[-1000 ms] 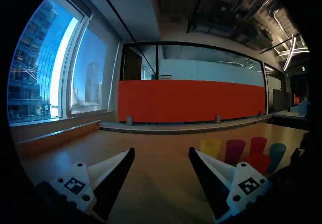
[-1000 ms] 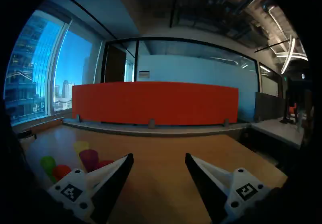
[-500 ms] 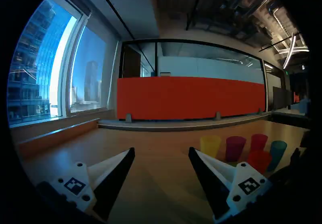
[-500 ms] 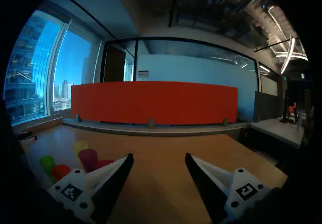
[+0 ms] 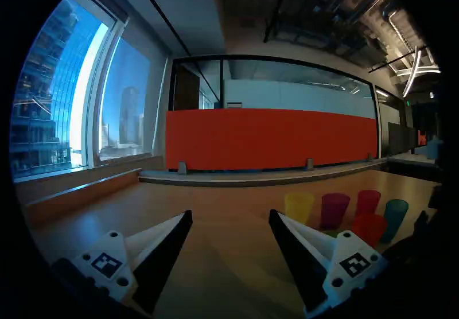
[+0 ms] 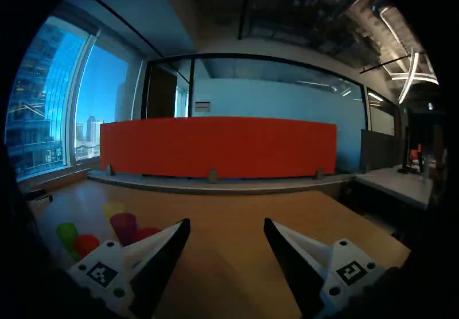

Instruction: Pour water

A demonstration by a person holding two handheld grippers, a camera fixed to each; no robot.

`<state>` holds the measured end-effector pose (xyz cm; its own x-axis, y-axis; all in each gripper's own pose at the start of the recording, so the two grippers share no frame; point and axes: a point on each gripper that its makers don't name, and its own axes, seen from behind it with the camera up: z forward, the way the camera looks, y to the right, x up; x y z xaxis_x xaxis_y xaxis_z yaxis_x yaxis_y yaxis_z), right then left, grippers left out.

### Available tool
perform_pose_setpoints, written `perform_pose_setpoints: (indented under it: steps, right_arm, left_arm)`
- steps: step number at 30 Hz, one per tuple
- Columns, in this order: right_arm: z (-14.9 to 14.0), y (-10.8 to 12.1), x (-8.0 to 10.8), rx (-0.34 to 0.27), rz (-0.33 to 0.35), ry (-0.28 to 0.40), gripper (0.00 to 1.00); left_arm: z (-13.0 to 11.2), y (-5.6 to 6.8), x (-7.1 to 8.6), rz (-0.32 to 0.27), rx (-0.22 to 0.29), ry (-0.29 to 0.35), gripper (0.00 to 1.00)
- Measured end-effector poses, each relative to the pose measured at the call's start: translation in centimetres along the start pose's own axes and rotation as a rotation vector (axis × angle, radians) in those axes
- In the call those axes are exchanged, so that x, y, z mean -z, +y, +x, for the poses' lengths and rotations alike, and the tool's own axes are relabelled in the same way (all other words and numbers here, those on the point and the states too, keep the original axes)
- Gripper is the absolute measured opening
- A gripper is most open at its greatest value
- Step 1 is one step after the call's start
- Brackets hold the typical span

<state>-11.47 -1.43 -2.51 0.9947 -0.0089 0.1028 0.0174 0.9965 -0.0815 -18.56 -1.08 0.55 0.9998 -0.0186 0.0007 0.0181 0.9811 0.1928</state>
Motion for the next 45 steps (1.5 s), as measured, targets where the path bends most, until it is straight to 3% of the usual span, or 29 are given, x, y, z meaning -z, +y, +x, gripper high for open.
perform_pose_setpoints:
  steps: [21,33,45]
  right_arm:
    - [0.8,0.8,0.7,0.048,0.000,0.073,0.99]
    - [0.7,-0.1,-0.5,0.014,0.037,0.133,0.99]
    - [-2.5,1.1,-1.4,-0.029,0.036,0.112,0.99]
  left_arm:
    - [0.0,-0.2,0.4,0.002,-0.002,0.000,0.99]
    - [-0.1,-0.2,0.3,0.002,-0.002,0.000,1.00]
    - [0.0,-0.4,0.4,0.002,-0.002,0.000,0.99]
